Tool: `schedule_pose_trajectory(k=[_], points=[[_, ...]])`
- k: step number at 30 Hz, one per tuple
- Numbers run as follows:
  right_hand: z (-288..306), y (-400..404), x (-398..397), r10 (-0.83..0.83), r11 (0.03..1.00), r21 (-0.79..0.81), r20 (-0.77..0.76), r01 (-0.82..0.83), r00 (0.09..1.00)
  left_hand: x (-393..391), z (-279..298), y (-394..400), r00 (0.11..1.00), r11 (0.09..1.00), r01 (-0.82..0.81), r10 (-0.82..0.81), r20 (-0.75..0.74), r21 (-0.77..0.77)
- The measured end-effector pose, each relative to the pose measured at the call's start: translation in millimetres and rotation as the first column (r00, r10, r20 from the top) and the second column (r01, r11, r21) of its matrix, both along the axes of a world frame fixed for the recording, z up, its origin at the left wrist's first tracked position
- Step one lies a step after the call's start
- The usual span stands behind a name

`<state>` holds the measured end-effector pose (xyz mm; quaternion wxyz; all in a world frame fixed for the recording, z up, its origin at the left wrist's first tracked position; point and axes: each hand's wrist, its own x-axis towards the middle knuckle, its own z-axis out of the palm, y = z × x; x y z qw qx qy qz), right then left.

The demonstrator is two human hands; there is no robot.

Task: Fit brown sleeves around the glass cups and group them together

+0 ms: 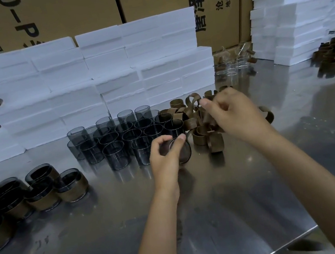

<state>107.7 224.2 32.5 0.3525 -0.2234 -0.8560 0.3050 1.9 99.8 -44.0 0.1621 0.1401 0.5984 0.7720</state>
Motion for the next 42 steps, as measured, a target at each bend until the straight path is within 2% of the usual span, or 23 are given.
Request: schedule_pose_trajectory(k=[2, 4, 7, 11, 17, 20, 22, 24, 26, 28, 30, 32, 36, 42], points=[[-5, -16, -2, 0.129, 0.987, 0.112, -0.087, -0.119, 0.988, 0, 5, -3, 0.954, 0.97, 0.133, -0.182, 0.24, 0.205], [-19, -30, -5, 0.2, 0.948, 0.263, -0.045, -0.181, 0.979, 0, 8, -7, 0.889, 0.915, 0.21, -0.325, 0.323, 0.343], [-42, -42, -7, 0.221, 0.889, 0.396, 0.068, -0.229, 0.973, 0, 10, -12, 0.849, 0.847, 0.277, -0.437, 0.296, 0.454], [-51, -46, -4, 0.283, 0.862, 0.427, 0.038, -0.272, 0.958, -1, 10, -13, 0.859, 0.847, 0.34, -0.457, 0.233, 0.408], [-43, -47, 1, 0.281, 0.938, 0.212, 0.003, -0.275, 0.96, -4, 8, -10, 0.875, 0.869, 0.343, -0.434, 0.216, 0.356], [-38, -47, 2, 0.29, 0.95, 0.106, 0.061, -0.295, 0.955, -3, 6, -9, 0.869, 0.873, 0.367, -0.445, 0.216, 0.321], [-37, -49, 3, 0.325, 0.946, -0.006, 0.027, -0.325, 0.945, -4, 3, -9, 0.88, 0.878, 0.354, -0.43, 0.203, 0.323], [-35, -52, 2, 0.329, 0.905, -0.221, -0.179, -0.364, 0.927, -6, 3, -11, 0.898, 0.889, 0.341, -0.404, 0.172, 0.305], [-32, -53, -2, 0.199, 0.818, -0.458, -0.341, -0.348, 0.919, -7, 5, -14, 0.906, 0.897, 0.355, -0.399, 0.137, 0.264], [-32, -54, -9, 0.128, 0.713, -0.638, -0.289, -0.291, 0.949, -6, 8, -17, 0.903, 0.895, 0.39, -0.418, 0.1, 0.216], [-40, -56, -15, 0.182, 0.686, -0.689, -0.15, -0.235, 0.972, -4, 9, -20, 0.9, 0.895, 0.423, -0.433, 0.051, 0.139], [-48, -57, -20, 0.208, 0.661, -0.72, -0.094, -0.211, 0.974, -3, 8, -22, 0.902, 0.901, 0.426, -0.43, 0.037, 0.076], [-62, -58, -30, 0.202, 0.612, -0.755, -0.138, -0.235, 0.97, -6, 5, -26, 0.905, 0.905, 0.424, -0.425, 0.024, 0.033], [-70, -60, -31, 0.102, 0.626, -0.753, -0.179, -0.203, 0.979, -8, 2, -29, 0.888, 0.887, 0.458, -0.46, 0.028, 0.049]])
